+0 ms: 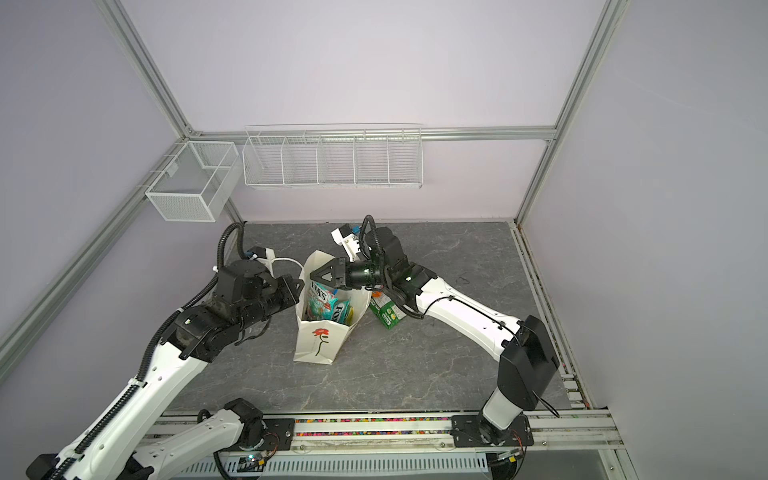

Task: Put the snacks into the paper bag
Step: 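Push the teal bag deeper into the paper bag and open the right gripper, then raise the right gripper out of the paper bag toward the remaining snacks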

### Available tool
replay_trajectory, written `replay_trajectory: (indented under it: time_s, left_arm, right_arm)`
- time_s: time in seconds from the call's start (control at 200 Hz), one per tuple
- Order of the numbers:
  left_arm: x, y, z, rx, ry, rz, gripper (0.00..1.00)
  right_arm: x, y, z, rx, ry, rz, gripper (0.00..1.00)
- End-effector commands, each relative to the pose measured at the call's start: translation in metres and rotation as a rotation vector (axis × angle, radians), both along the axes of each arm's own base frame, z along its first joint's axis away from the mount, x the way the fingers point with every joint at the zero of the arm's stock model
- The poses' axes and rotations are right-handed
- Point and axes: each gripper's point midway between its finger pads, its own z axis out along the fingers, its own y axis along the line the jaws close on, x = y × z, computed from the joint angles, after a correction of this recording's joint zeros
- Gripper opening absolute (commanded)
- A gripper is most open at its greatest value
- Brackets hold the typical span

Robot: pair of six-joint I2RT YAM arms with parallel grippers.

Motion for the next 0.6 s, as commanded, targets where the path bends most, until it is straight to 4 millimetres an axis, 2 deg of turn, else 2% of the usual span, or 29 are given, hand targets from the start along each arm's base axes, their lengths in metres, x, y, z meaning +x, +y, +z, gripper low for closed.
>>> replay_trajectory:
  time_s: [0.0, 0.18, 0.595]
  left_arm:
    - [-0.002, 0.000, 0.009, -0.028, -0.026, 0.005, 0.00]
    - [-0.002, 0.001, 0.008, -0.026, -0.025, 0.007, 0.00]
    - [-0.002, 0.002, 0.010, -0.021, -0.029, 0.010, 0.00]
  right_arm:
    - [-0.004, 0.000, 0.012, 0.024, -0.025, 0.010, 0.29]
    - [-0.005, -0.007, 0.019, -0.009, -0.063, -0.001, 0.31]
    - [0.006, -0.042, 0.029, -0.059, -0.109, -0.079, 0.33]
